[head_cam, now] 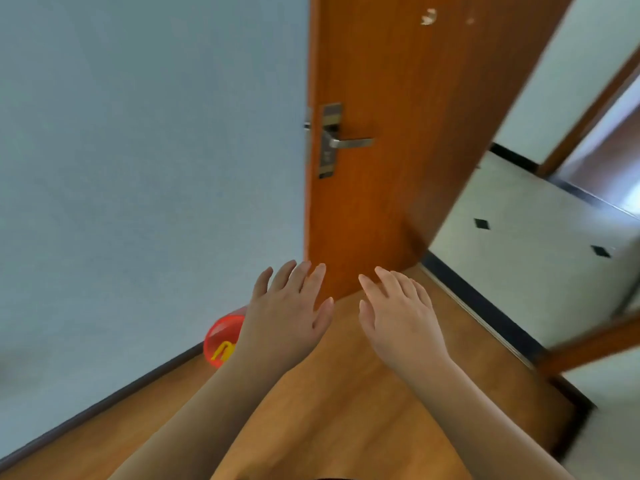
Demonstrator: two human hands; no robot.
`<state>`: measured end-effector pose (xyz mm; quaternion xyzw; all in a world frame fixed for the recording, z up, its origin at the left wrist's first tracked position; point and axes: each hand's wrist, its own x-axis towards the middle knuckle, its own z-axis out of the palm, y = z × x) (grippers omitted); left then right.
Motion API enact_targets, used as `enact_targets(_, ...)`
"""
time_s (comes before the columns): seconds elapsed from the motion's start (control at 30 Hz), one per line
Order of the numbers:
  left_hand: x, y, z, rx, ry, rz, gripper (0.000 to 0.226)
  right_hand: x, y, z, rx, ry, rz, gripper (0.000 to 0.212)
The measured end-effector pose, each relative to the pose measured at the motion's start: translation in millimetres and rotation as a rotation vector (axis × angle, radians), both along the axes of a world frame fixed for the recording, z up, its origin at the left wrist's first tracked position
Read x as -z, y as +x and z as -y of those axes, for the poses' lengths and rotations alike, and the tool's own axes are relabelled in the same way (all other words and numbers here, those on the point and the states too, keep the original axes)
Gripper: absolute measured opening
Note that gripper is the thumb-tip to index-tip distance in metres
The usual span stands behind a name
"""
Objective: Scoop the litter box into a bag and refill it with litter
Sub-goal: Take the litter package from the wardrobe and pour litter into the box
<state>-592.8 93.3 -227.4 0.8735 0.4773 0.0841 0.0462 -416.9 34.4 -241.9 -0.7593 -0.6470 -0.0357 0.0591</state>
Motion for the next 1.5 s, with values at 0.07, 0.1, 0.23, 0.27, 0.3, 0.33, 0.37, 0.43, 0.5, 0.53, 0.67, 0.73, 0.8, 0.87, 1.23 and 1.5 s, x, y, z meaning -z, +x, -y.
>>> enact_targets(0.07,4.1,40.4,9.8,0.075,0.016,0.002,0.066,-1.4,33.8,25.8,0.081,-0.001,0.009,0.047)
enact_targets(0.1,5.2,60.2,15.0,0.113,0.025,-0.001,0.064,-1.7,49.8,38.9,0.126,-0.002,0.023,0.045)
enact_targets(0.23,6.6,136.1,34.4,0.299,0.1,0.005,0.057,-2.4,110.7,87.8,0.288,-0.039,0.038,0.044)
enact_targets(0.27,5.6,153.2,39.0,0.346,0.109,0.01,0.057,-2.1,124.4,99.4,0.324,-0.064,0.031,0.046)
enact_targets(0.3,4.0,169.6,43.6,0.388,0.115,0.014,0.057,-1.3,137.4,110.2,0.364,-0.08,0.025,0.047)
enact_targets(0.33,2.1,185.0,48.8,0.426,0.121,0.015,0.057,-0.1,149.4,120.9,0.406,-0.08,0.022,0.048)
enact_targets(0.37,0.9,199.8,54.4,0.463,0.125,0.012,0.057,1.1,159.7,131.1,0.448,-0.072,0.018,0.047)
enact_targets(0.43,-1.3,227.4,65.4,0.538,0.142,0.009,0.054,2.0,176.7,149.3,0.534,-0.048,0.002,0.046)
enact_targets(0.5,-0.4,253.8,75.0,0.614,0.167,0.006,0.049,1.7,191.3,166.2,0.616,-0.045,-0.024,0.046)
enact_targets(0.53,0.6,266.8,78.9,0.651,0.175,0.002,0.048,1.8,198.1,174.0,0.658,-0.05,-0.033,0.046)
enact_targets(0.67,4.3,315.8,91.6,0.795,0.154,-0.004,0.049,1.2,221.3,200.9,0.829,-0.051,-0.028,0.044)
enact_targets(0.73,2.4,338.0,98.5,0.875,0.124,0.025,0.053,1.0,232.8,212.5,0.915,-0.063,-0.036,0.045)
enact_targets(0.8,-1.4,358.9,105.2,0.963,0.103,0.049,0.057,-0.7,242.2,225.1,0.994,-0.059,-0.038,0.047)
enact_targets(0.87,-3.3,378.5,111.4,1.05,0.104,0.066,0.057,-2.4,249.0,237.4,1.069,-0.049,-0.024,0.049)
enact_targets(1.23,3.0,461.8,168.4,1.625,0.198,0.064,0.06,-0.1,233.0,305.5,1.478,-0.096,0.023,0.047)
enact_targets(1.5,3.1,490.7,257.5,1.795,0.24,0.043,0.062,-5.9,226.5,370.6,1.672,-0.026,0.082,0.045)
